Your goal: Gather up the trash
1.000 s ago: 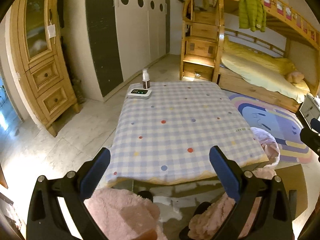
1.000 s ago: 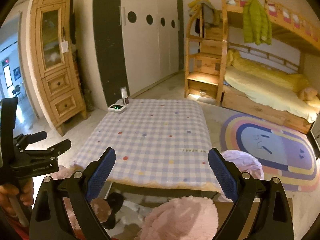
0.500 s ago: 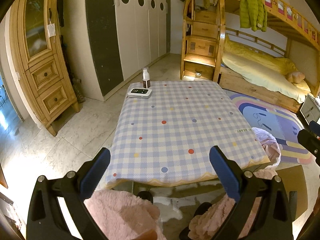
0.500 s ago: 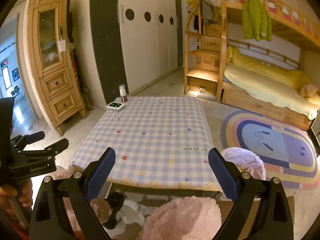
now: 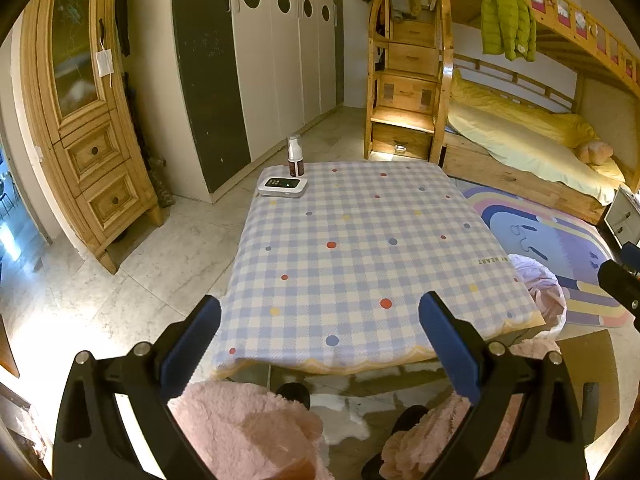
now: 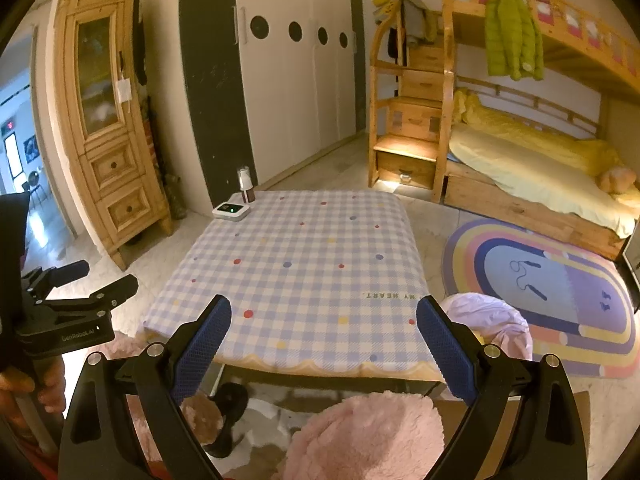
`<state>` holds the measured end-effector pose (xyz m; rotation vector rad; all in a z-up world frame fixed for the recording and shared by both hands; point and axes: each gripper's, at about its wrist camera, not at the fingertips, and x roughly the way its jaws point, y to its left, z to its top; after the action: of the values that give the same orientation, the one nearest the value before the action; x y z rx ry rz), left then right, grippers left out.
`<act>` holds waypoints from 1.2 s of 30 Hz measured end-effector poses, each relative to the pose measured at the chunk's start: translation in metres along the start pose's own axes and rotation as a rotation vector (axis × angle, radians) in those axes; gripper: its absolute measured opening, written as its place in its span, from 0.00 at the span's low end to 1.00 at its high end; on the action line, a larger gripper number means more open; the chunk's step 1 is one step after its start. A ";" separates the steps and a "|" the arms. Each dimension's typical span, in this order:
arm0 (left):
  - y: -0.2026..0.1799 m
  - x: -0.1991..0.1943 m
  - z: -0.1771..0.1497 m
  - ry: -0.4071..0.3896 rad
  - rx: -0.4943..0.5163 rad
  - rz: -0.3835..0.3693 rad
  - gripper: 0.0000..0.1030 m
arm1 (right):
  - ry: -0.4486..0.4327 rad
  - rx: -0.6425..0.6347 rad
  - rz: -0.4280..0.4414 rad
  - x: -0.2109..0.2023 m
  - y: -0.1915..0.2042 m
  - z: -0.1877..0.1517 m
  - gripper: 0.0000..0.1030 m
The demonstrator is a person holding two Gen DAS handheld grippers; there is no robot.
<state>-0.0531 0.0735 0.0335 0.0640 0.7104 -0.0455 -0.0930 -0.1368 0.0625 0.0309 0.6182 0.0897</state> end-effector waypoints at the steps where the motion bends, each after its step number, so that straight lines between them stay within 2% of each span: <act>1: 0.000 0.000 0.000 -0.001 0.000 0.001 0.93 | -0.002 0.001 -0.001 0.000 0.000 0.000 0.90; 36: -0.001 0.001 0.000 0.002 0.006 0.002 0.93 | -0.003 0.006 -0.002 -0.002 -0.002 0.001 0.90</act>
<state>-0.0529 0.0727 0.0329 0.0704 0.7123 -0.0460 -0.0935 -0.1389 0.0644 0.0357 0.6158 0.0858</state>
